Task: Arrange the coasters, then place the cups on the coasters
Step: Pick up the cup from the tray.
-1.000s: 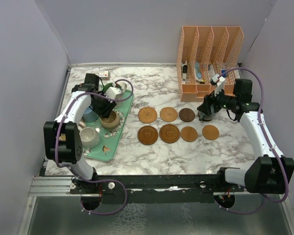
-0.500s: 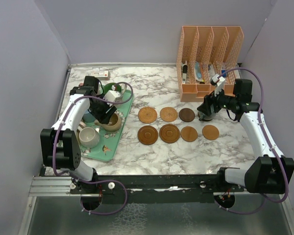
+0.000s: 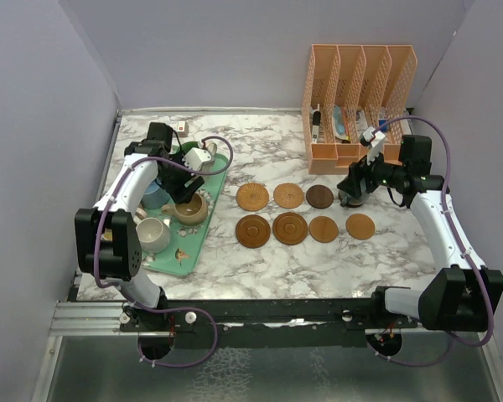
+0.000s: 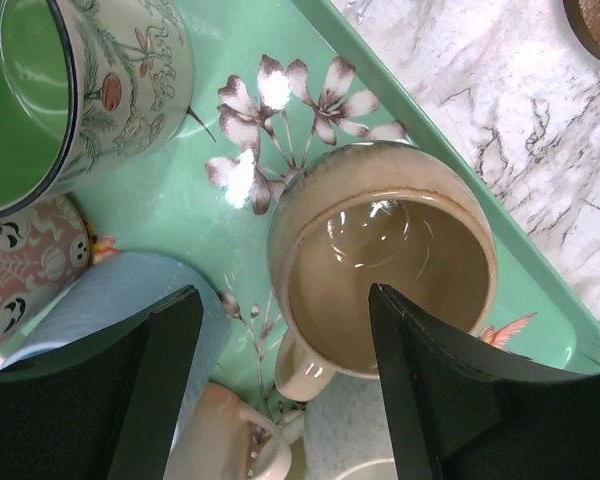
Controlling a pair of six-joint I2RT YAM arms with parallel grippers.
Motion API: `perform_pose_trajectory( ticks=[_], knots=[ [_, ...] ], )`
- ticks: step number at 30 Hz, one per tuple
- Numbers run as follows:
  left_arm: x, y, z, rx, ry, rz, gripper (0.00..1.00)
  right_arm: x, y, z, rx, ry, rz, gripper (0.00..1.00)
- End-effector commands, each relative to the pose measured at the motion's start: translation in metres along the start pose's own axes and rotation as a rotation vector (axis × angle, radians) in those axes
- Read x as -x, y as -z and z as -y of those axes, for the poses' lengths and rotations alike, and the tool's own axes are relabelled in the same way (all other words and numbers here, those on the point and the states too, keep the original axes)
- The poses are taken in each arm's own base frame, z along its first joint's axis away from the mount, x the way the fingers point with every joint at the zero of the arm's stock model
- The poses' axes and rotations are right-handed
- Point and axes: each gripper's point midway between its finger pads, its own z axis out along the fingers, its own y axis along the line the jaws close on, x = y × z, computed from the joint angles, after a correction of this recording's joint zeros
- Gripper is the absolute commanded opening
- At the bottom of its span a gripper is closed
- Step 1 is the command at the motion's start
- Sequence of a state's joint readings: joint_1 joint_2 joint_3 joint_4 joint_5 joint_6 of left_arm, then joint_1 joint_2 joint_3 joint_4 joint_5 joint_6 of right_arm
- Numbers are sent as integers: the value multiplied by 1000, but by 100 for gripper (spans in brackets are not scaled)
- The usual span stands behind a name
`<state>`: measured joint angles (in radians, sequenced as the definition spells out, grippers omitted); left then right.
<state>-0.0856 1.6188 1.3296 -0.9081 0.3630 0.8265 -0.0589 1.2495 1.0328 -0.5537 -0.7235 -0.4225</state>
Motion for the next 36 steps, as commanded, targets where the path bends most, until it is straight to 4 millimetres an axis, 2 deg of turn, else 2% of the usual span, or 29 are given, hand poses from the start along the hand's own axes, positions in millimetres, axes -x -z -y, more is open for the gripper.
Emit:
perform_pose_trajectory(
  ticks=[1,10,22,36],
  knots=[
    [10,-7,-2,-27,-85,44,70,2,2,-2,0,-1,9,71],
    [2,-24,7,-62,-117,19,53,-1,0,-1,1,-8,1,71],
    [-4,-28,14,-40,-132,-14,30,-3,-1,-1,2,-10,-3,71],
    [28,-4,46,64,-186,-13,1,0,-3,-2,21,-20,7,71]
  ],
)
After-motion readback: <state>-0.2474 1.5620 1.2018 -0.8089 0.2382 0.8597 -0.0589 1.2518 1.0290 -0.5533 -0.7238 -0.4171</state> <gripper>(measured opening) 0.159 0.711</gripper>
